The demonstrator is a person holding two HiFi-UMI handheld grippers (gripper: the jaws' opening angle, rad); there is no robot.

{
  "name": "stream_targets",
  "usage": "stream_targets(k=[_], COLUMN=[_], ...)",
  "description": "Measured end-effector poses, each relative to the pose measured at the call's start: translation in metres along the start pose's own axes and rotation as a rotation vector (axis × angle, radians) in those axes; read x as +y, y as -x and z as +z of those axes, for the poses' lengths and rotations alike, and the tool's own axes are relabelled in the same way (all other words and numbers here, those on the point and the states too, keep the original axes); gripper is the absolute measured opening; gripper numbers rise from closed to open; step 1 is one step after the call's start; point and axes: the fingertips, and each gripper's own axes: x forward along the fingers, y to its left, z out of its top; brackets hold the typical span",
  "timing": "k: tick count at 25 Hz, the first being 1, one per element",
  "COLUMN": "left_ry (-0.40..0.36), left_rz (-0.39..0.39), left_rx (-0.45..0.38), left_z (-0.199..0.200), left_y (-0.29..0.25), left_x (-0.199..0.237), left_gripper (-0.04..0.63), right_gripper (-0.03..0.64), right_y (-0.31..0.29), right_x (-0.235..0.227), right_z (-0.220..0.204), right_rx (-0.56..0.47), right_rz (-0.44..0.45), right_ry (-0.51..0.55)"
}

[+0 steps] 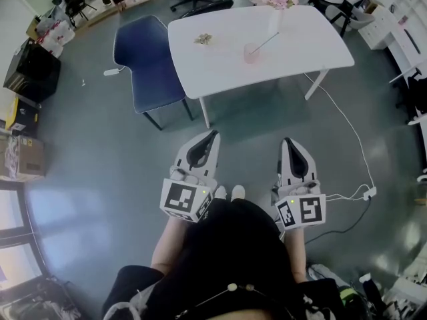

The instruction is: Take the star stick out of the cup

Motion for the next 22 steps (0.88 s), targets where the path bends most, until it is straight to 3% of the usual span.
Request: stream_targets(k=[12,18,22], left_ry=[0.028,0.017,-0.024], left_rz=[0.031,0.03,0.016], left_rx=[0.017,0.027,0.029], left_z=[-0.009,-0.01,-0.01], left_y=[0.005,-0.025,-0.071], left_x=[0.027,0.036,0.044], left_gripper=[0.006,0.006,0.006], right_gripper=[0.003,0.003,0.003], right_y=[-0.005,-0.035,-0.073], right_x=[0.004,-0.018,-0.052], right_z=[-0.01,-0.009,-0.01], right_rx=[0.033,0.018,0.007], right_rz=[0.024,0.022,0.024], right_ry=[-0.007,-0.013,-0.031])
